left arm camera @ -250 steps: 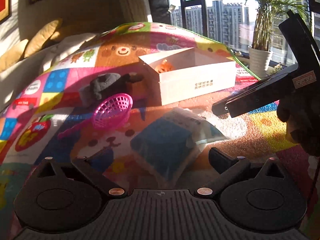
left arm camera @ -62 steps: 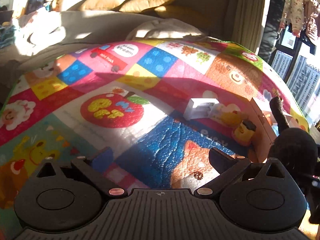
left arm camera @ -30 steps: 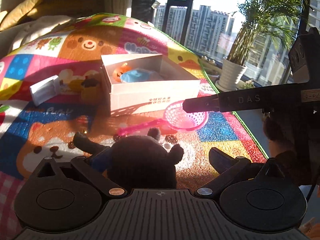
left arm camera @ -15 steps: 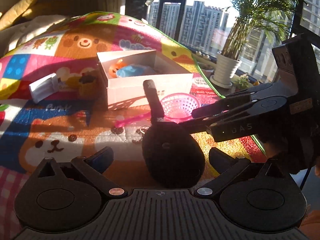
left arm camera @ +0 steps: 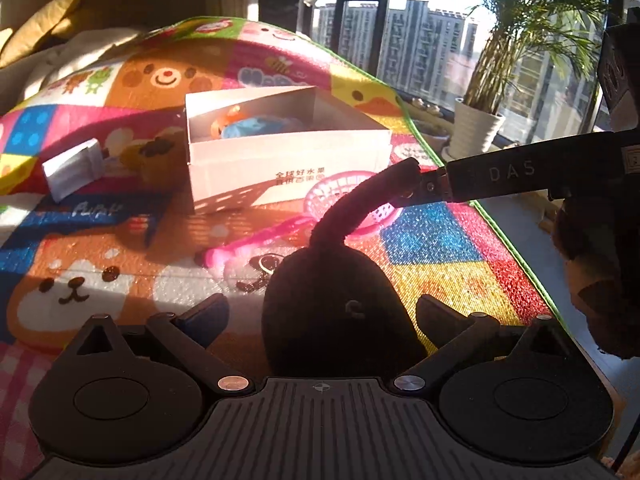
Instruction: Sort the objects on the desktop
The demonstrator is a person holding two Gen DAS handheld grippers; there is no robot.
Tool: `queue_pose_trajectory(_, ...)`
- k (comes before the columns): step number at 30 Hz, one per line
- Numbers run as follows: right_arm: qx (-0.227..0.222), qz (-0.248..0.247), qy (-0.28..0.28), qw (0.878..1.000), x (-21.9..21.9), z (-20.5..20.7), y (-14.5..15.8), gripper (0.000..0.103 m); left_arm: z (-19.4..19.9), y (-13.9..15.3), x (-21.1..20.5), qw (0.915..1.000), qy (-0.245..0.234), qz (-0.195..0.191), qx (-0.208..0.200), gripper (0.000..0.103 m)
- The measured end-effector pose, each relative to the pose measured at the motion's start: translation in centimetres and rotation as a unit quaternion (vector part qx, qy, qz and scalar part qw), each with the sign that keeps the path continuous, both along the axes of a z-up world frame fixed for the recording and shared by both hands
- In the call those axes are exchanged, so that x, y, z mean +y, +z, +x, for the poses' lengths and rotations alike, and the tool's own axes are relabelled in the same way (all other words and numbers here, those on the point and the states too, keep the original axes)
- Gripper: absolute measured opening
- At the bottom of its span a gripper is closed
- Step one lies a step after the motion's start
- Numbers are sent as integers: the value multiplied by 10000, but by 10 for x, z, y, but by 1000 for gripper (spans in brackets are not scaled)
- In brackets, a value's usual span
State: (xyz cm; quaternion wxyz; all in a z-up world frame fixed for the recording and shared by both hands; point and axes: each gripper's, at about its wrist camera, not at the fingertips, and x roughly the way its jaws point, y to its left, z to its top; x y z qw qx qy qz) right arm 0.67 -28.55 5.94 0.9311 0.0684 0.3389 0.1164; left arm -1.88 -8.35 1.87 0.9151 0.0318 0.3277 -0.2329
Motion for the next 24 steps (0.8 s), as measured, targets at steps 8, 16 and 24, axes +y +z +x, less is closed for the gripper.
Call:
queue_pose_trajectory(8, 462, 448, -320, 9974, 0, 30, -20, 8, -7, 7, 11, 9991, -185, 269, -266, 74)
queue_pose_trajectory(16, -184, -280, -465, 9984, -24, -3, 38, 6, 41, 17, 57, 9939, 332, 793, -689, 75)
queue_pose_trajectory(24, -150, -283, -256, 9992, -15, -6, 53, 6, 48, 26, 72, 9977, 357, 155, -557, 94)
